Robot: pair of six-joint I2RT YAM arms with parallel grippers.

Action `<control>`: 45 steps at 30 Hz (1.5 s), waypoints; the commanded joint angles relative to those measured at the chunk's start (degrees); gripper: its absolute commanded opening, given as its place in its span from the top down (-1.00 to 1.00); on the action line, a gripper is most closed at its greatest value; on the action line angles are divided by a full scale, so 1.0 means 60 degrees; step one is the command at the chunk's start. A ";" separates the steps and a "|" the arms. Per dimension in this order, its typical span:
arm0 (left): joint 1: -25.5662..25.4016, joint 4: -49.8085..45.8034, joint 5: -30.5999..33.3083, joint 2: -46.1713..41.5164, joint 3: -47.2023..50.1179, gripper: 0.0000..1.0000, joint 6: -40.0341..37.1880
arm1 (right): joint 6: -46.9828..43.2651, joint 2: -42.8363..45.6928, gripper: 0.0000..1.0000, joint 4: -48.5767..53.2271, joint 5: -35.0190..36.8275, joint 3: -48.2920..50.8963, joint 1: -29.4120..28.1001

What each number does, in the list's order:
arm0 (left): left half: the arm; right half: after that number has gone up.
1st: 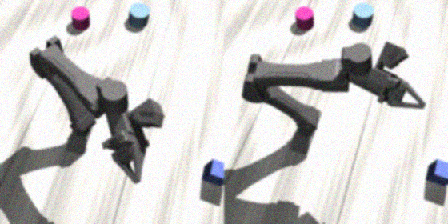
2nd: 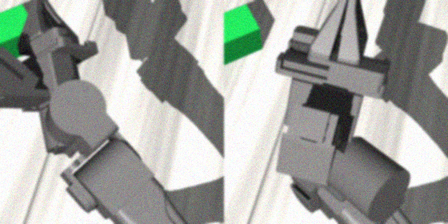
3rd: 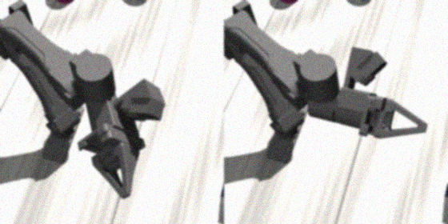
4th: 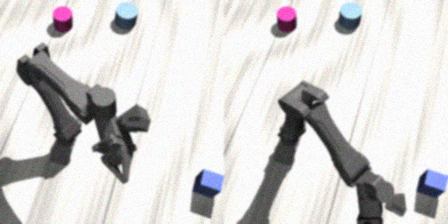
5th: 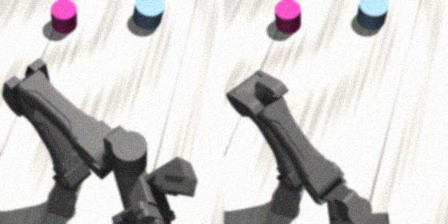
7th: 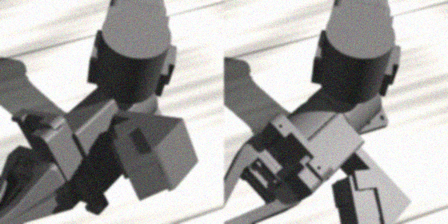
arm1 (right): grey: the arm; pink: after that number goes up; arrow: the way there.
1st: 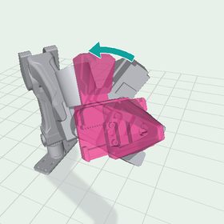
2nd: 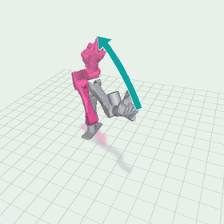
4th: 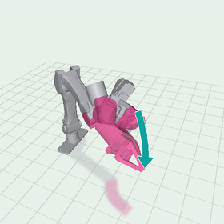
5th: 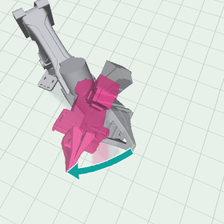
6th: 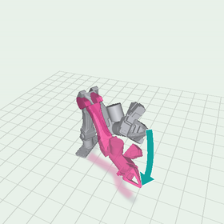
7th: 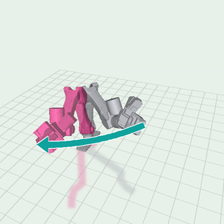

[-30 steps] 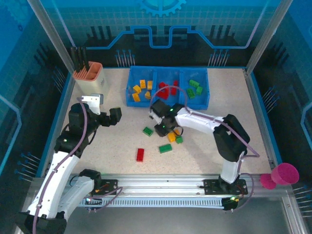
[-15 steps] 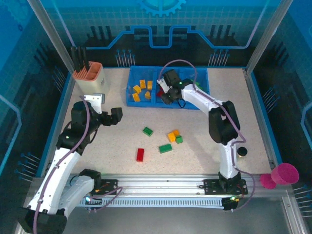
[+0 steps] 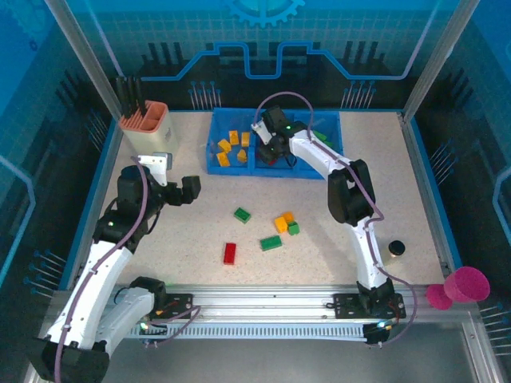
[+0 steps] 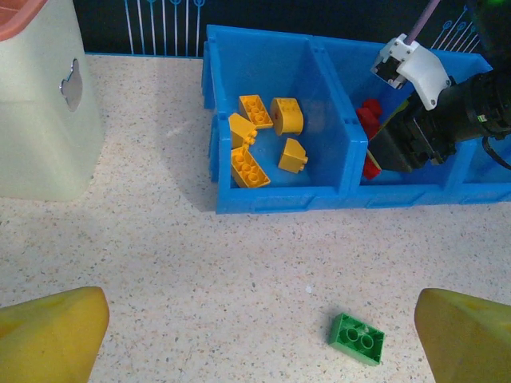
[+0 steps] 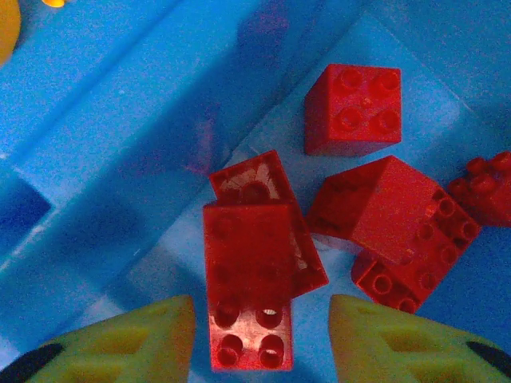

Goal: Sort the legos into containers by color

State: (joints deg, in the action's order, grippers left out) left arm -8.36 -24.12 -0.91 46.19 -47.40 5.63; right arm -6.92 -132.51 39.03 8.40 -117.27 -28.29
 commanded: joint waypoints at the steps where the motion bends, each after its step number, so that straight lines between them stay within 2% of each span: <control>1: 0.0104 0.0064 0.0077 0.0019 -0.0084 -0.99 -0.0096 | -0.0081 0.0285 -0.08 0.0161 -0.0283 -0.0006 0.0131; 3: 0.0104 0.0064 0.0061 0.0004 -0.0084 -0.99 -0.0094 | -0.0056 0.0457 -0.16 0.0182 -0.0389 0.0112 0.0132; 7: 0.0104 0.0041 0.0003 -0.0083 -0.0114 -0.99 -0.0069 | -0.0052 0.0907 -0.16 0.0283 -0.0412 0.0360 0.0084; 15: 0.0104 0.0007 0.0049 -0.0244 -0.0099 -0.99 -0.0048 | 0.0248 0.3129 -0.25 0.0106 -0.1075 0.2609 -0.0362; 20: 0.0104 0.0021 -0.0016 -0.0343 -0.0106 -0.98 -0.0010 | 0.0999 0.4209 -0.26 -0.0260 -0.1062 0.4283 -0.1297; 25: 0.0104 0.0035 -0.0010 -0.0462 -0.0046 -0.99 0.0012 | 0.2108 0.4332 -0.28 -0.0568 -0.0946 0.5183 -0.2582; 28: 0.0104 0.0035 -0.0011 -0.0492 -0.0027 -0.99 0.0011 | 0.3391 0.4048 -0.28 -0.0291 -0.0862 0.5114 -0.3353; 33: 0.0115 0.0046 -0.0012 -0.0419 -0.0099 -0.99 0.0040 | 0.7047 0.3950 -0.34 0.0094 -0.0031 0.5145 -0.4650; 38: 0.0119 0.0132 -0.0155 -0.0575 -0.0026 -0.98 0.0101 | 0.9949 0.3768 -0.33 0.0428 0.0218 0.5320 -0.5211; 41: 0.0126 0.0170 -0.0258 -0.0666 0.0024 -0.99 0.0150 | 1.0902 0.3578 -0.37 0.0578 0.0268 0.5205 -0.5595; 45: 0.0119 0.0208 -0.0401 -0.0748 0.0017 -0.99 0.0248 | 1.1440 0.3107 -0.38 0.0937 0.0204 0.4787 -0.5965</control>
State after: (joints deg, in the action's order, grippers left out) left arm -8.34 -24.08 -1.43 42.63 -47.40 6.09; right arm 54.06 -111.31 41.21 8.71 -86.52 -62.17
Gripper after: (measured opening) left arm 0.994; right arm 0.690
